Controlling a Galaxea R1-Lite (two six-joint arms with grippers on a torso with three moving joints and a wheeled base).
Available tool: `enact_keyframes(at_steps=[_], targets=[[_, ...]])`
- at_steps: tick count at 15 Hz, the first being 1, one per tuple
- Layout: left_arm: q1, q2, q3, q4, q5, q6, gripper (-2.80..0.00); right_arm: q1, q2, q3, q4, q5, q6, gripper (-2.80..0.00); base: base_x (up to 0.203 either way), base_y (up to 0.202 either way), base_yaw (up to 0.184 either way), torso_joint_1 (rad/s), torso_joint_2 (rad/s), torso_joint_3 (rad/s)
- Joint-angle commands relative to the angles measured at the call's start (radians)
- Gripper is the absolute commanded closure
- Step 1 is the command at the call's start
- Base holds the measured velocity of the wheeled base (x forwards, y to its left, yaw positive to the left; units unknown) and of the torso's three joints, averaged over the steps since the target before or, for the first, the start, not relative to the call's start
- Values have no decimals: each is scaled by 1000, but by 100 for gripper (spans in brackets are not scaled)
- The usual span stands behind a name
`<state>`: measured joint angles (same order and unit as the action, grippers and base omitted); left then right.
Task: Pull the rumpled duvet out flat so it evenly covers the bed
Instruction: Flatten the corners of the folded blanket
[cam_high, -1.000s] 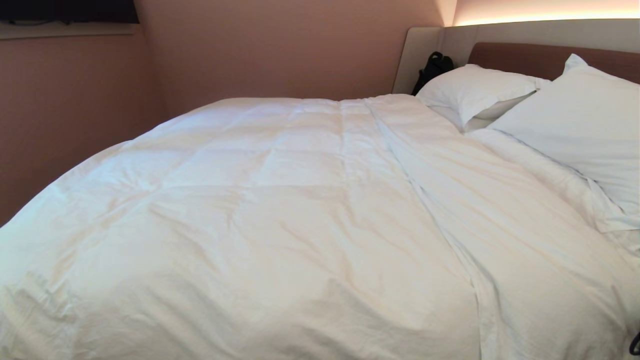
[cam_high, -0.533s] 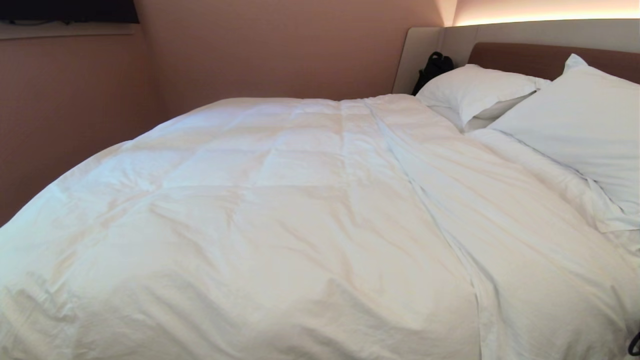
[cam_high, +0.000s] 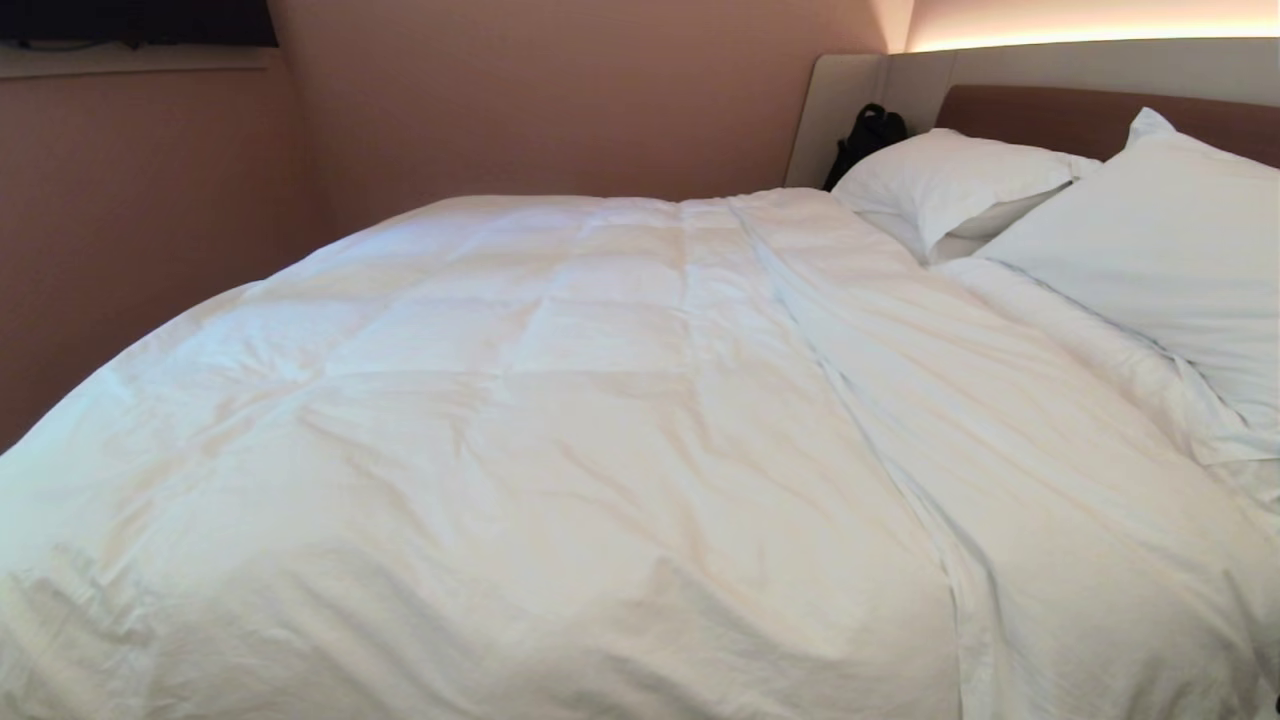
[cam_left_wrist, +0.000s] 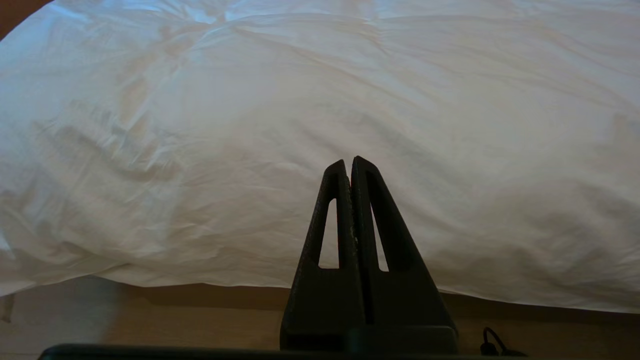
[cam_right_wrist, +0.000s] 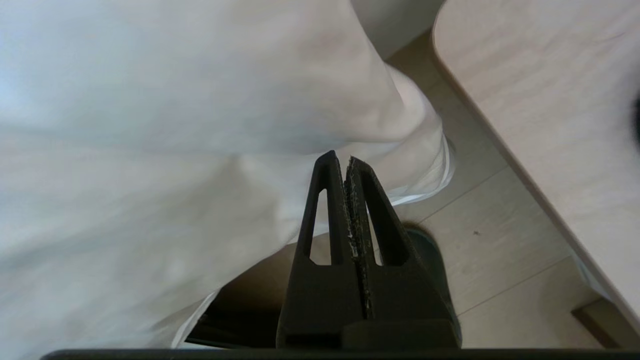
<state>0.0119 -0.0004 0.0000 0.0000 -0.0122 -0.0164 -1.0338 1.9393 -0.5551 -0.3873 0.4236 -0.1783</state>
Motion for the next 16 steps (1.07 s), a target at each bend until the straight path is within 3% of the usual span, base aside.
enact_keyframes(at_steps=[1, 6, 9, 11, 13, 16], targets=[[0, 0, 0, -2, 0, 0, 0, 4, -103, 2, 53, 7, 0, 0, 0, 0, 0, 0, 0, 0], [0, 0, 0, -2, 0, 0, 0, 57, -303, -17, 200, 15, 13, 0, 0, 0, 0, 0, 0, 0], [0, 0, 0, -2, 0, 0, 0, 131, -459, -73, 344, 19, 66, 0, 0, 0, 0, 0, 0, 0], [0, 0, 0, 0, 0, 0, 0, 223, -511, -134, 462, 46, 124, 0, 0, 0, 0, 0, 0, 0], [0, 0, 0, -1, 0, 0, 0, 246, -525, -144, 493, 57, 155, 0, 0, 0, 0, 0, 0, 0], [0, 0, 0, 0, 0, 0, 0, 344, -570, -128, 536, 116, 173, 0, 0, 0, 0, 0, 0, 0]])
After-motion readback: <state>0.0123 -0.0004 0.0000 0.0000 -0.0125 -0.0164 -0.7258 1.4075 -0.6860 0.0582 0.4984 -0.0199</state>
